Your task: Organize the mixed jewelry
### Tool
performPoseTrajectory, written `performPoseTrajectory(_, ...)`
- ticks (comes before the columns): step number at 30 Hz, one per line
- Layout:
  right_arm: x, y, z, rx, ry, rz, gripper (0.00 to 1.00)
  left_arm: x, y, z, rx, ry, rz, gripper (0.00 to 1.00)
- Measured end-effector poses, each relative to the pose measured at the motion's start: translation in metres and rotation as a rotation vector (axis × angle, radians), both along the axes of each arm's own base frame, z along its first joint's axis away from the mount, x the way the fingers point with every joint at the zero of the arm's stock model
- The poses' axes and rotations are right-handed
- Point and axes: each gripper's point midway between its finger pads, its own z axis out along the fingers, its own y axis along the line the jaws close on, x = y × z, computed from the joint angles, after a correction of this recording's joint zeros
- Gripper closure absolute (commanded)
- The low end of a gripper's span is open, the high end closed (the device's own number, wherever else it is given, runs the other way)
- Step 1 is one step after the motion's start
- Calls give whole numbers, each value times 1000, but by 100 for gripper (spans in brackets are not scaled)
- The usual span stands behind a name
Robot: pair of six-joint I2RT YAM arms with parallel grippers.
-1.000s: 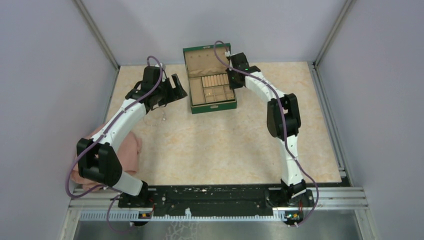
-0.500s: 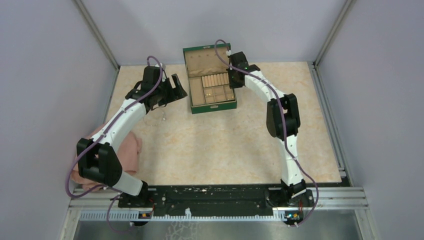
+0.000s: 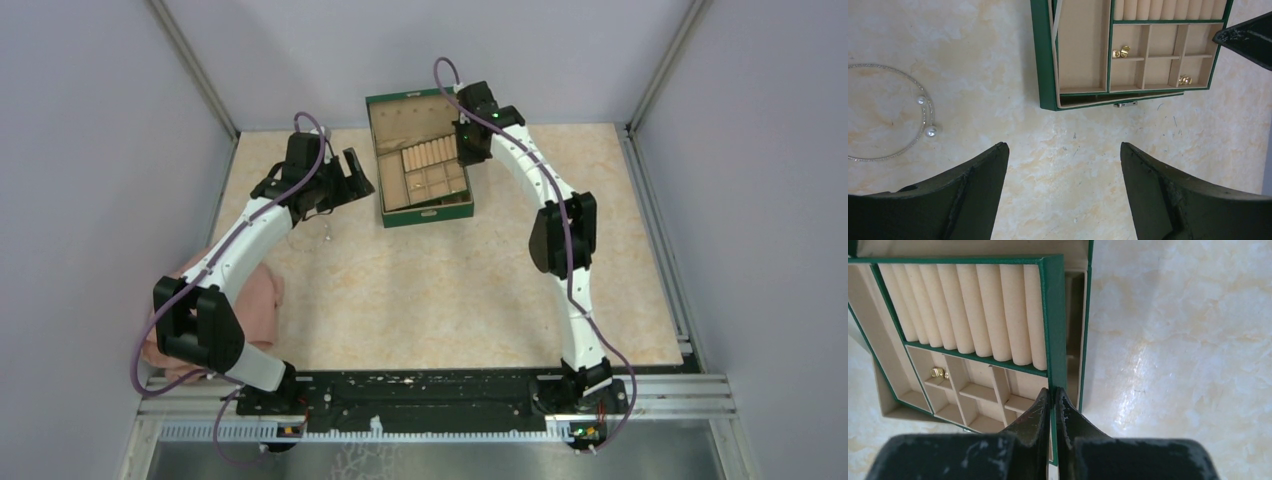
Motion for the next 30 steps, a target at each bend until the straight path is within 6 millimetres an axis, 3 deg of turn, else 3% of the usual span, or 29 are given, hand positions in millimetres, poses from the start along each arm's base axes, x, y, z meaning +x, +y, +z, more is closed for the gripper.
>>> performPoseTrajectory(12,-17,-5,-42,-11,151,8,100,-3,1,-8,4,18,1,12)
performPoseTrajectory(24,-19,-5,-45,33,177,28,100,-6,1,-2,-3,5,0,10)
performPoseTrajectory(30,-17,-5,-50,53,182,30,100,-7,-3,-15,-11,9,-18,11)
